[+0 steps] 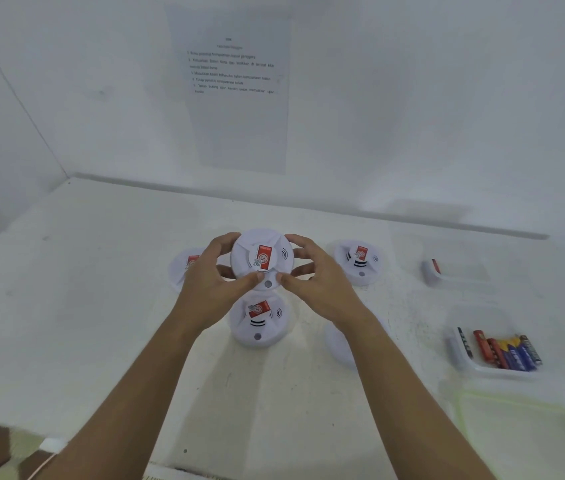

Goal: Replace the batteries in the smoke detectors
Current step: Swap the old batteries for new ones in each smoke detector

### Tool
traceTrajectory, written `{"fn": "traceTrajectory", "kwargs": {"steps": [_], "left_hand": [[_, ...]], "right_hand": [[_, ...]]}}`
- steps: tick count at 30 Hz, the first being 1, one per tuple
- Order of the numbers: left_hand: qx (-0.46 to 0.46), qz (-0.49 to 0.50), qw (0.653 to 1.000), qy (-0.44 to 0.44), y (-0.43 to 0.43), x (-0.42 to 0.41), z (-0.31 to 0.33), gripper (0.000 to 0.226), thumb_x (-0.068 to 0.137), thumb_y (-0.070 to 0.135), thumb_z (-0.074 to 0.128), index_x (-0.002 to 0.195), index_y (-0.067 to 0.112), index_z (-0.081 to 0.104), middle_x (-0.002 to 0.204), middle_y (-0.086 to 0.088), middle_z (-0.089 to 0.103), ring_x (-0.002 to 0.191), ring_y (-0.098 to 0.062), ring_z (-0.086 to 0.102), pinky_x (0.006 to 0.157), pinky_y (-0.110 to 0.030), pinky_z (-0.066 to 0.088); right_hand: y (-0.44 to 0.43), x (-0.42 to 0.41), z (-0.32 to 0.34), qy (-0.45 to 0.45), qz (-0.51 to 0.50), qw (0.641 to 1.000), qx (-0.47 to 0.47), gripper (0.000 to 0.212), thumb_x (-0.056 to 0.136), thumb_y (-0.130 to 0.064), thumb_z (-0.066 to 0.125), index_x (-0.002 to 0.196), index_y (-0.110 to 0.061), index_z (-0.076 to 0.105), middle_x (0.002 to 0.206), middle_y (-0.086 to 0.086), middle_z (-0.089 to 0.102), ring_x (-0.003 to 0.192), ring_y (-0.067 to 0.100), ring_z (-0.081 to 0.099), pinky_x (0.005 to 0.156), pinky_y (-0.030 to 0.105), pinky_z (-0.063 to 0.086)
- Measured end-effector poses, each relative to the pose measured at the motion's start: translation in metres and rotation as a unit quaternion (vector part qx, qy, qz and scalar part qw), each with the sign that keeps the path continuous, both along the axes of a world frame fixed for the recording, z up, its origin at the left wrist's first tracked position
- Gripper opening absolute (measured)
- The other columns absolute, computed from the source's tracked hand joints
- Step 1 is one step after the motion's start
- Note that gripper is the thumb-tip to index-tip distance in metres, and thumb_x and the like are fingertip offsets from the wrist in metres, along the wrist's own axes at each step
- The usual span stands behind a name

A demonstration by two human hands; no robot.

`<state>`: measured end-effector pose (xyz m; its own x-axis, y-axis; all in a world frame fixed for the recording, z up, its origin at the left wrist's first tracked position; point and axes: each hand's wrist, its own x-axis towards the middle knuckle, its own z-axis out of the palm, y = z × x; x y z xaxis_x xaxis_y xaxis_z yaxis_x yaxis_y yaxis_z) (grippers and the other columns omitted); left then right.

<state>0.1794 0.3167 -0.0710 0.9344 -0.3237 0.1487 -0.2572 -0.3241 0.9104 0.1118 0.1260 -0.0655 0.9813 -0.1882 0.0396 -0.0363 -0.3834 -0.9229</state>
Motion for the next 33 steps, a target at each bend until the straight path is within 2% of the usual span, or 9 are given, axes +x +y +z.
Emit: {"fn": "traceTrajectory", "kwargs": {"steps": [3, 8, 10, 13, 22, 28, 30, 32, 33], "left_hand": [[0.001, -0.006, 1.0, 0.003, -0.004, 0.005, 0.002, 0.064, 0.073, 0.035, 0.084, 0.128, 0.032, 0.052, 0.122, 0.013, 0.062, 0.094, -0.003, 0.065, 0.073, -0.017, 0.056], [0.004, -0.012, 1.0, 0.016, -0.01, 0.014, 0.002, 0.067, 0.07, 0.039, 0.086, 0.128, 0.035, 0.052, 0.122, 0.016, 0.062, 0.09, -0.005, 0.068, 0.071, -0.019, 0.056], [0.005, -0.016, 1.0, 0.017, -0.011, 0.018, 0.0, 0.071, 0.067, 0.045, 0.087, 0.128, 0.034, 0.053, 0.12, 0.018, 0.062, 0.089, -0.001, 0.067, 0.071, -0.019, 0.056], [0.015, -0.018, 1.0, 0.016, -0.014, 0.023, -0.004, 0.068, 0.07, 0.04, 0.086, 0.13, 0.034, 0.053, 0.121, 0.019, 0.061, 0.089, 0.006, 0.065, 0.072, -0.02, 0.057], [0.038, -0.024, 0.999, 0.019, -0.024, 0.038, -0.01, 0.065, 0.075, 0.036, 0.084, 0.131, 0.036, 0.052, 0.123, 0.021, 0.06, 0.086, 0.0, 0.068, 0.078, -0.026, 0.059], [0.11, -0.026, 0.993, 0.031, -0.034, 0.057, -0.019, 0.062, 0.079, 0.042, 0.078, 0.135, 0.035, 0.053, 0.126, 0.01, 0.057, 0.103, -0.009, 0.064, 0.088, -0.034, 0.056], [0.155, -0.05, 0.986, 0.04, -0.039, 0.065, -0.023, 0.05, 0.083, 0.043, 0.074, 0.127, 0.028, 0.059, 0.12, 0.009, 0.065, 0.107, -0.011, 0.063, 0.094, -0.036, 0.053], [0.196, -0.065, 0.977, 0.047, -0.043, 0.068, -0.025, 0.032, 0.087, 0.04, 0.07, 0.112, 0.021, 0.062, 0.109, 0.008, 0.069, 0.102, -0.015, 0.064, 0.091, -0.039, 0.052], [0.209, -0.069, 0.974, 0.049, -0.045, 0.069, -0.025, 0.032, 0.087, 0.041, 0.068, 0.108, 0.018, 0.062, 0.105, 0.005, 0.07, 0.098, -0.018, 0.065, 0.09, -0.042, 0.053]], "right_hand": [[-0.004, 0.004, -0.001, -0.001, -0.005, 1.0, 0.006, 0.061, 0.089, -0.026, 0.076, 0.142, -0.034, 0.047, 0.114, -0.028, 0.055, 0.088, -0.008, 0.062, 0.069, 0.005, 0.049], [-0.008, 0.011, -0.006, 0.001, -0.01, 1.0, 0.009, 0.062, 0.089, -0.023, 0.076, 0.144, -0.029, 0.048, 0.133, -0.011, 0.055, 0.094, -0.001, 0.063, 0.07, 0.006, 0.049], [-0.01, 0.014, -0.007, 0.002, -0.013, 1.0, 0.013, 0.062, 0.088, -0.022, 0.075, 0.143, -0.029, 0.048, 0.135, -0.01, 0.055, 0.095, 0.0, 0.063, 0.07, 0.007, 0.049], [-0.012, 0.018, -0.009, 0.006, -0.013, 1.0, 0.01, 0.063, 0.088, -0.023, 0.075, 0.144, -0.029, 0.047, 0.136, -0.01, 0.055, 0.097, 0.001, 0.063, 0.072, 0.012, 0.05], [-0.021, 0.031, -0.013, 0.018, -0.021, 1.0, 0.01, 0.062, 0.088, -0.022, 0.075, 0.142, -0.03, 0.048, 0.136, -0.009, 0.055, 0.098, 0.003, 0.063, 0.082, 0.022, 0.054], [-0.024, 0.05, -0.016, 0.058, -0.036, 0.997, -0.048, 0.059, 0.088, -0.022, 0.071, 0.143, -0.025, 0.048, 0.135, -0.002, 0.049, 0.097, 0.01, 0.065, 0.082, 0.021, 0.053], [-0.024, 0.058, -0.016, 0.09, -0.027, 0.991, -0.091, 0.058, 0.088, -0.024, 0.07, 0.142, -0.023, 0.049, 0.133, 0.002, 0.049, 0.108, 0.018, 0.062, 0.088, 0.027, 0.05], [-0.024, 0.064, -0.017, 0.129, -0.019, 0.984, -0.122, 0.054, 0.088, -0.024, 0.069, 0.139, -0.018, 0.051, 0.13, 0.007, 0.051, 0.115, 0.02, 0.055, 0.088, 0.028, 0.042], [-0.023, 0.066, -0.018, 0.146, -0.018, 0.98, -0.134, 0.051, 0.089, -0.023, 0.068, 0.137, -0.015, 0.051, 0.129, 0.008, 0.052, 0.117, 0.021, 0.052, 0.088, 0.028, 0.039]]}}
